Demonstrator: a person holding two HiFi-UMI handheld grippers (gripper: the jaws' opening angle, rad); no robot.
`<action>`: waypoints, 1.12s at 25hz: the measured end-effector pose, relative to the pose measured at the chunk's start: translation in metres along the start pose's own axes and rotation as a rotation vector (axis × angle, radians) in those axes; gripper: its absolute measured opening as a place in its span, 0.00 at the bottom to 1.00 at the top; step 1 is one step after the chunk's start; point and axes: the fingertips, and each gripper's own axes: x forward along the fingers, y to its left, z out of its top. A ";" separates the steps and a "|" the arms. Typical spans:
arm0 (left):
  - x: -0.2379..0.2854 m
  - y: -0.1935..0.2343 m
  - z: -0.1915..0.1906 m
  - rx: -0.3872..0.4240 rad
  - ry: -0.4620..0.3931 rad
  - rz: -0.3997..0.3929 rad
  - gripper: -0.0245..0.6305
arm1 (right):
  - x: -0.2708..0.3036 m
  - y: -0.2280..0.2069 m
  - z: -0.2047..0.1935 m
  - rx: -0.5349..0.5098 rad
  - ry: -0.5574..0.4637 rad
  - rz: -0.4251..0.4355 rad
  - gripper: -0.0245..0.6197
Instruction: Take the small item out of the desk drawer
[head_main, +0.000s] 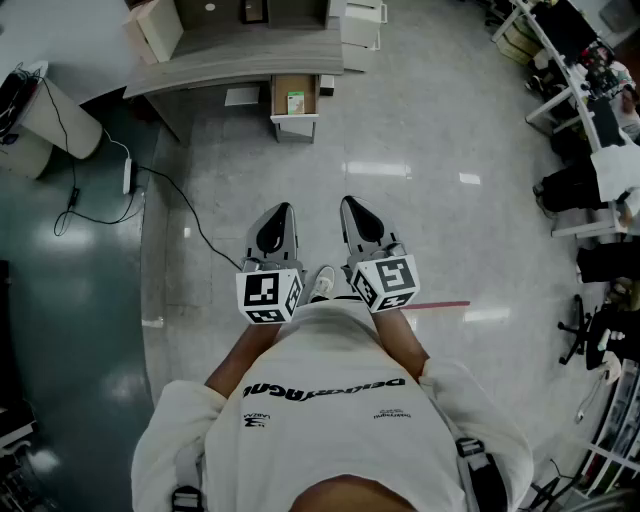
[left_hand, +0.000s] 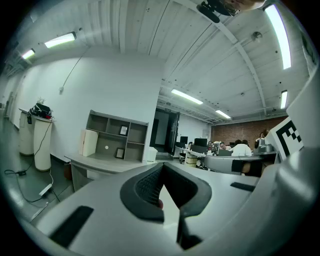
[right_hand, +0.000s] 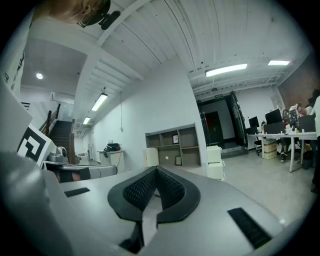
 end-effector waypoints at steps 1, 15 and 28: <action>0.002 0.001 0.000 0.001 0.001 0.000 0.06 | 0.002 -0.001 0.000 0.000 -0.001 -0.002 0.09; 0.053 0.001 -0.002 0.048 0.024 0.016 0.06 | 0.040 -0.039 0.002 0.034 -0.009 0.041 0.09; 0.092 -0.005 -0.010 0.084 0.055 0.063 0.06 | 0.066 -0.076 0.004 0.096 -0.031 0.095 0.09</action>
